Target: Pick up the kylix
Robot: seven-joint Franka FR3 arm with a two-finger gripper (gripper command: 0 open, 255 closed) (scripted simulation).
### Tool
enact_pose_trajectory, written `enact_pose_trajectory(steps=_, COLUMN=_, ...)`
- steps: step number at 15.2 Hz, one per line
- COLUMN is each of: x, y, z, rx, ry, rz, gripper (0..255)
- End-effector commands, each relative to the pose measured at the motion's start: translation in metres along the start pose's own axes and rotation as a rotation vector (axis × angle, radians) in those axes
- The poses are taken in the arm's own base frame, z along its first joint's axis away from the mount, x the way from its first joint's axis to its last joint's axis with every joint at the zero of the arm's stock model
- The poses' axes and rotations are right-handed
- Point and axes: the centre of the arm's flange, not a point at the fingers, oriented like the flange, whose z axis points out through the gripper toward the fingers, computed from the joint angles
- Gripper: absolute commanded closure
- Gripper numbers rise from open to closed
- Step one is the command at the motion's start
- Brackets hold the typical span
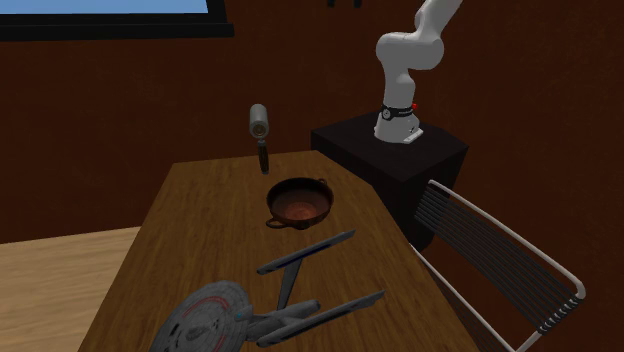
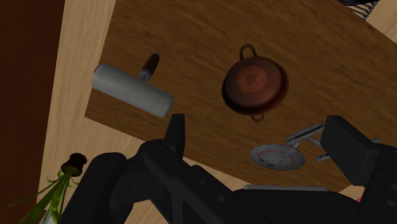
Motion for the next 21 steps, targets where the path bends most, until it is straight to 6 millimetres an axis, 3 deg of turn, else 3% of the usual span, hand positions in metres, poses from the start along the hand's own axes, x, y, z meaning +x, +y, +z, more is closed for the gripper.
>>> enact_pose_trajectory(steps=1, x=0.000, y=0.000, z=0.000, rx=0.000, ry=0.000, rz=0.000, gripper=0)
enact_pose_trajectory(steps=21, x=0.098, y=0.019, z=0.251, rx=0.124, ry=-0.082, rz=0.113, gripper=0)
